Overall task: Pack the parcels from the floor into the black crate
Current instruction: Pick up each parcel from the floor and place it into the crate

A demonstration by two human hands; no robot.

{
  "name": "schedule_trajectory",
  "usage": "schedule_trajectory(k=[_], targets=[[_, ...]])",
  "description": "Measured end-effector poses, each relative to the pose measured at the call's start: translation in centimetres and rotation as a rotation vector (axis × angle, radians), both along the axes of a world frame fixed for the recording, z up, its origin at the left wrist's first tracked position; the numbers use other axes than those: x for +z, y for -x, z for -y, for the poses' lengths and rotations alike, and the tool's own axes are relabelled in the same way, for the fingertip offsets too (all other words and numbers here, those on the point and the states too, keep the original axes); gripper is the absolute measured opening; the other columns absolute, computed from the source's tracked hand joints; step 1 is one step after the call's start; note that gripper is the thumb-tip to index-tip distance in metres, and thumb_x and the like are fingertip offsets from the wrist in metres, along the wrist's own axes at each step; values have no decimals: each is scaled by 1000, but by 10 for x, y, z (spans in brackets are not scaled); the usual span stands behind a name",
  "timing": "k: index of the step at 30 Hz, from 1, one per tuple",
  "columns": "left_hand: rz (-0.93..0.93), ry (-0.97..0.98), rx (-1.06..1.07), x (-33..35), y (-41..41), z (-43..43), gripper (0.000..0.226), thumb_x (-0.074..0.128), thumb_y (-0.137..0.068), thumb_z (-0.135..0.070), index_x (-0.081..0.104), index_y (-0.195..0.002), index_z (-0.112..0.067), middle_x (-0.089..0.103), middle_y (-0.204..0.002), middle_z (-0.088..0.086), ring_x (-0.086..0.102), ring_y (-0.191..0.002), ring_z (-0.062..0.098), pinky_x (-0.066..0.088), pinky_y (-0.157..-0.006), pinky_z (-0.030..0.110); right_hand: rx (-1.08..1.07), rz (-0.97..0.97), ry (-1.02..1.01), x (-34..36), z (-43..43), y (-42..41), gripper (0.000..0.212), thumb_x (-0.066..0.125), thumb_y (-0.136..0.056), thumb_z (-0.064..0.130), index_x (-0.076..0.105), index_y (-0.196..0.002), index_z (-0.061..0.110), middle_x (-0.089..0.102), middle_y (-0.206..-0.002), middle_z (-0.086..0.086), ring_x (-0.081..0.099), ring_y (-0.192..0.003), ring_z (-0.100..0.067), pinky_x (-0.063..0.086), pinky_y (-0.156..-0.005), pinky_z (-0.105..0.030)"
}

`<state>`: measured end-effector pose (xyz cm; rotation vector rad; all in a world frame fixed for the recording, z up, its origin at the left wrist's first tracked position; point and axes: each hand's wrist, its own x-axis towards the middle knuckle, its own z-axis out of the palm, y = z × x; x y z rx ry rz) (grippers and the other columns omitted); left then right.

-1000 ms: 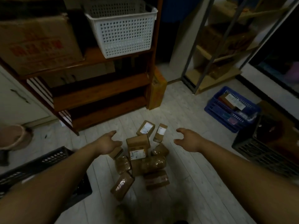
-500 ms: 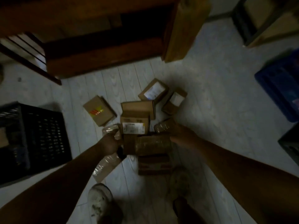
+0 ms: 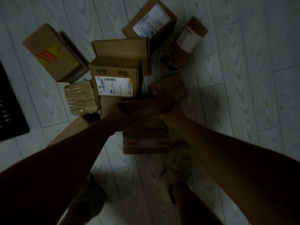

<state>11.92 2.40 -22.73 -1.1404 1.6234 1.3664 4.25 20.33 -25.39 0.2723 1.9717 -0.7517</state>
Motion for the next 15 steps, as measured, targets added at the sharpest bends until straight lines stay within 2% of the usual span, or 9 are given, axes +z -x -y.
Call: schedule_trajectory(k=[1,3,5,7,8,10,12,13,15], targets=[[-3,-5,29,7,-2,-1,11,61,-89,-24,53,-96,-19,59,-93,9,58,-73,21,50,-52,25,-12,3,19,3,-1,-2,66,69,-85,20,38,-142,6,53,-123,-6,49,-119,-25,41,-106,-44],[-10,-24,112,26,-7,-1,13,61,-90,-21,49,-92,-23,58,-94,6,59,-80,25,53,-64,36,-19,-15,28,25,1,-7,72,71,-82,27,36,-143,9,49,-135,-10,48,-124,-28,41,-106,-44],[-61,-14,195,42,-13,6,26,63,-87,-19,48,-108,-20,57,-106,5,60,-98,28,57,-76,46,-100,-52,55,58,5,-10,82,71,-81,37,29,-147,12,44,-143,-11,45,-130,-31,40,-107,-47],[-120,-47,269,64,-19,13,50,67,-85,-27,42,-128,-23,55,-122,6,60,-107,27,59,-71,46,-238,-34,62,97,10,-11,91,72,-80,39,17,-150,17,38,-147,-7,42,-132,-29,39,-108,-48],[-153,-73,298,78,-20,16,51,66,-85,-32,42,-130,-26,56,-126,6,61,-108,27,59,-72,47,-298,-37,62,113,12,-11,90,71,-81,39,16,-150,18,39,-147,-7,43,-131,-29,40,-107,-47],[-220,-131,394,111,-22,21,31,61,-89,-34,51,-118,-32,59,-125,7,62,-109,29,56,-80,52,-360,-74,70,150,18,-12,82,67,-84,42,21,-147,17,43,-142,-7,48,-125,-28,44,-104,-45],[-265,-122,475,161,-16,29,16,56,-93,-30,51,-109,-31,60,-117,5,62,-107,28,57,-76,46,-369,-128,76,192,30,-12,73,62,-87,47,27,-142,15,48,-136,-8,52,-116,-26,48,-97,-43],[-274,-71,507,182,-15,35,16,55,-94,-30,48,-108,-27,59,-113,3,62,-103,26,57,-73,42,-358,-160,58,215,40,-11,71,59,-87,50,29,-141,14,49,-134,-9,53,-115,-27,49,-95,-43],[-269,38,523,235,-14,53,34,56,-92,-37,38,-117,-21,54,-116,3,58,-102,24,54,-84,46,-352,-224,63,263,60,-10,70,57,-88,50,32,-141,12,51,-134,-11,53,-118,-30,47,-98,-47]])
